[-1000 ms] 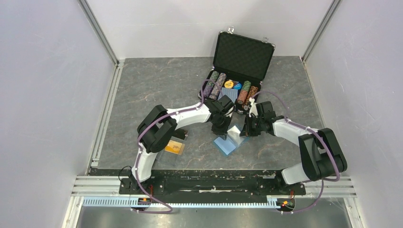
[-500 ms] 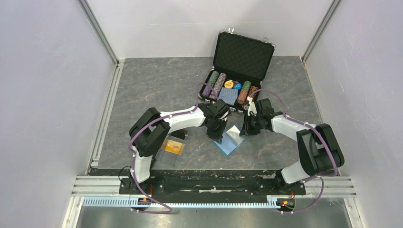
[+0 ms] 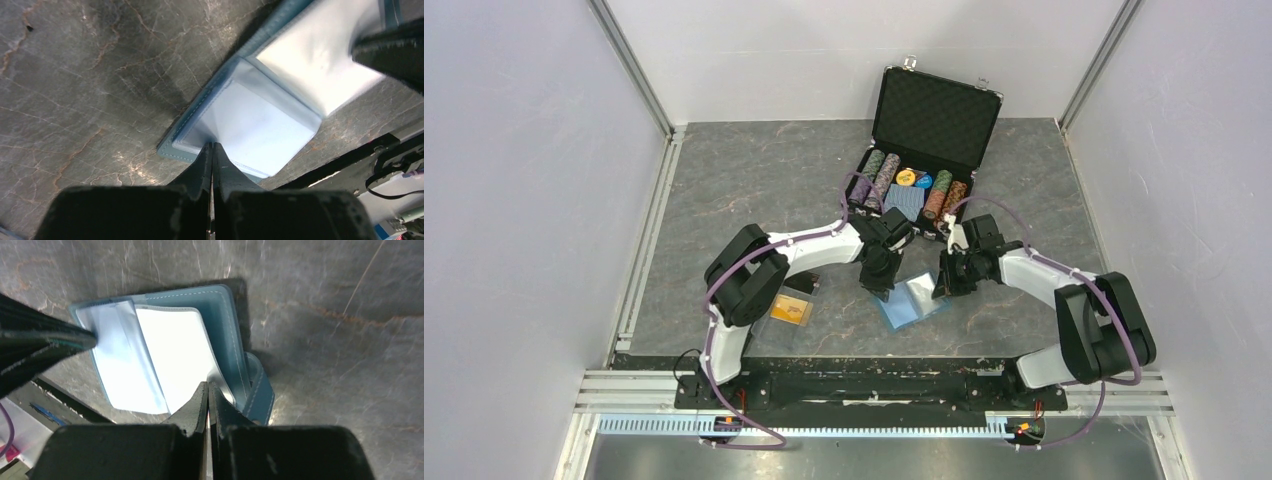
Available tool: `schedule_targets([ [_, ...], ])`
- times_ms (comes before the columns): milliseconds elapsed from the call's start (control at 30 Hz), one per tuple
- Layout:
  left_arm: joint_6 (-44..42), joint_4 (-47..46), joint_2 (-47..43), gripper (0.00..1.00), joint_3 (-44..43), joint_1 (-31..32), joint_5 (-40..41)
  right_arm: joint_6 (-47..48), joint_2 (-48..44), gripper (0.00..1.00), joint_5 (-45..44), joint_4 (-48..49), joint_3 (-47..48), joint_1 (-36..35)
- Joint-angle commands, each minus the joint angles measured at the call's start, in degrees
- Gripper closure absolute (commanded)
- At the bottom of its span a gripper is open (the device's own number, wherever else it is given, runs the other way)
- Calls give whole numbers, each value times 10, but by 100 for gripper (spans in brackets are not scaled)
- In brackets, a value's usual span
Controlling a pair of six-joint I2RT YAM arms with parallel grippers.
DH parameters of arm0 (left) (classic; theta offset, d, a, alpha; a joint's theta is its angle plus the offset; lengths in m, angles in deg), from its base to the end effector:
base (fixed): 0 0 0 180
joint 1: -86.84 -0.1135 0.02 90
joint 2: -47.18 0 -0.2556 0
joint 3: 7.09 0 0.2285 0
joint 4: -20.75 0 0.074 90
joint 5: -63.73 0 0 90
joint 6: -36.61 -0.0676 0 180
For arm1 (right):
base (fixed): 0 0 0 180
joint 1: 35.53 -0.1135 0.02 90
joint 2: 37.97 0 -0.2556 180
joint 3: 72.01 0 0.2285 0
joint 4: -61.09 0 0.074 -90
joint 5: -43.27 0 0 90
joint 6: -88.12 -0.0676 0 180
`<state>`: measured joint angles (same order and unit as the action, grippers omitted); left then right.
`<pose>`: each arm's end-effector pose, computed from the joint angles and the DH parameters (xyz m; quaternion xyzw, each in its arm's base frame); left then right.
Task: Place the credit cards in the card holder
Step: Place the card holder at the center of the board.
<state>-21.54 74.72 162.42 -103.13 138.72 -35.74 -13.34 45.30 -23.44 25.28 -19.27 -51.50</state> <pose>0.2292 -0.3102 0.1349 0.1833 0.9687 -0.1581 0.0541 0.2248 0.0921 0.1266 -0.0791 0.9562 0.2395 0.1482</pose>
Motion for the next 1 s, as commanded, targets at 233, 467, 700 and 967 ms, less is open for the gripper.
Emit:
schedule_targets([
  [233,-47,47,46,98,-43,-12,93,-19,-48,100,16,-94,-66,-3],
  [467,-47,46,39,98,-31,-12,109,-22,-52,100,11,-102,-68,-3],
  [700,-59,46,28,95,-43,-11,98,-24,-44,100,-12,-121,-57,-3],
  [967,-37,15,-66,66,-54,-18,51,-18,-28,100,23,-145,-10,-3],
])
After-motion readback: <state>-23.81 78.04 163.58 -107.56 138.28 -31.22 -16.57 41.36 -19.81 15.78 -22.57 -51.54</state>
